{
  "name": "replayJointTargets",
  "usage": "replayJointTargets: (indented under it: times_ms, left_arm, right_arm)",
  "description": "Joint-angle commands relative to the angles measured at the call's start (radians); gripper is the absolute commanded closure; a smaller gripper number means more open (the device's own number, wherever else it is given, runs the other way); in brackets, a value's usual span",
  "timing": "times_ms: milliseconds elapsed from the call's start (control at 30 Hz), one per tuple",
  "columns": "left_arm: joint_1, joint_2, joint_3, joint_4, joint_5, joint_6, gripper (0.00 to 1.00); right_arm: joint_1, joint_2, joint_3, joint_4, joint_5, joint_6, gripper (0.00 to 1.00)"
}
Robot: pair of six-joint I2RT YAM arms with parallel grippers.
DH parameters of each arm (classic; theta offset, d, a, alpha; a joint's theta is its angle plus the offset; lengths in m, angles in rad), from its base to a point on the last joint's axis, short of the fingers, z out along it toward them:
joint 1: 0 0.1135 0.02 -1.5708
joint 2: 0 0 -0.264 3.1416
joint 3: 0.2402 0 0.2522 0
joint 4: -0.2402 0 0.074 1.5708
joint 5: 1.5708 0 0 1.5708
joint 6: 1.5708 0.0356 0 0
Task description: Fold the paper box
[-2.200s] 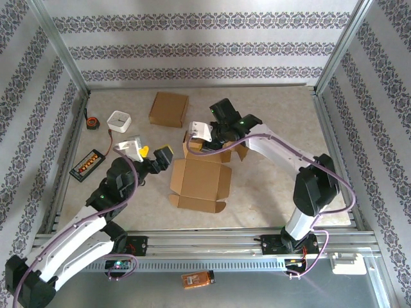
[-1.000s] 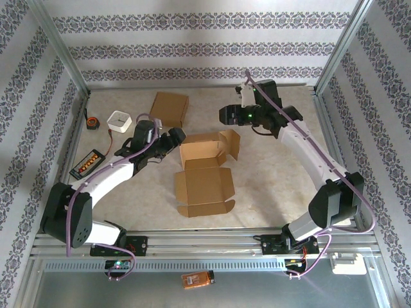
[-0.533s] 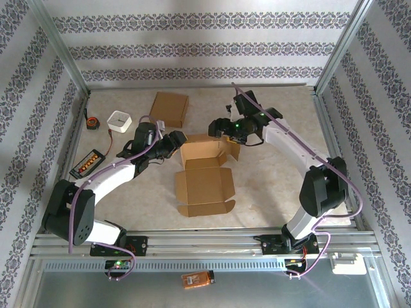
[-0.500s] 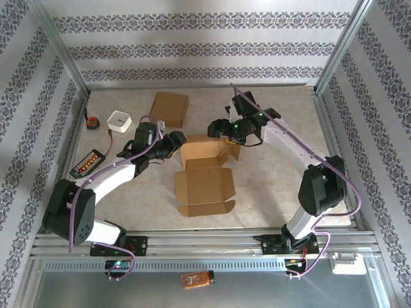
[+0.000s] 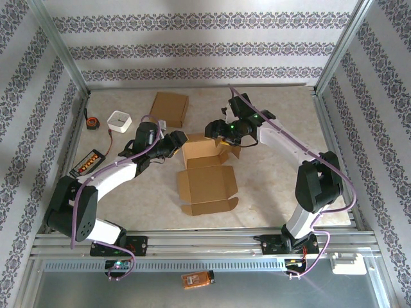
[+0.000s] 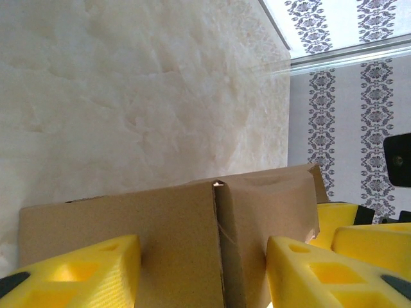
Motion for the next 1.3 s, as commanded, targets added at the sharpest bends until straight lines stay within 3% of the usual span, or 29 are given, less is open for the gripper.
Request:
replayJointTargets:
  times_ms: [0, 133, 233, 267, 367, 433, 567, 733, 967, 1267]
  left_arm:
    - [-0.009, 0.018, 0.019, 0.02, 0.028, 0.008, 0.47]
    - [-0.011, 0.019, 0.023, 0.014, 0.02, 0.01, 0.47]
    - [-0.013, 0.024, 0.031, -0.002, 0.02, 0.018, 0.47]
    - [-0.012, 0.025, 0.033, -0.008, 0.019, 0.023, 0.47]
    - [-0.013, 0.027, 0.041, -0.03, 0.014, 0.034, 0.47]
    - [-0.013, 0.03, 0.047, -0.041, 0.014, 0.04, 0.47]
    - [-0.014, 0.036, 0.051, -0.042, 0.018, 0.038, 0.47]
    - [-0.014, 0.036, 0.055, -0.04, 0.016, 0.035, 0.48]
    - [-0.015, 0.044, 0.06, -0.047, 0.027, 0.039, 0.48]
    - [-0.017, 0.054, 0.084, -0.059, 0.041, 0.044, 0.49]
  right_arm:
    - [0.016, -0.032, -0.033, 0.062, -0.036, 0.041, 0.36]
    - [0.013, -0.056, -0.055, 0.067, 0.022, 0.034, 0.45]
    - [0.003, -0.065, -0.057, 0.048, 0.023, 0.032, 0.47]
    - [0.0, -0.078, -0.061, 0.047, 0.025, 0.032, 0.45]
    - [-0.005, -0.153, -0.083, 0.019, 0.051, 0.009, 0.24]
    - [-0.008, -0.225, -0.114, -0.003, 0.087, -0.023, 0.19]
    - [-0.016, -0.397, -0.274, 0.005, 0.21, -0.025, 0.16]
    - [0.003, -0.525, -0.564, 0.214, 0.231, 0.075, 0.2]
    - [0.099, -0.424, -0.669, 0.462, 0.393, 0.043, 0.21]
    - [0.115, -0.228, -0.692, 0.672, 0.528, 0.026, 0.18]
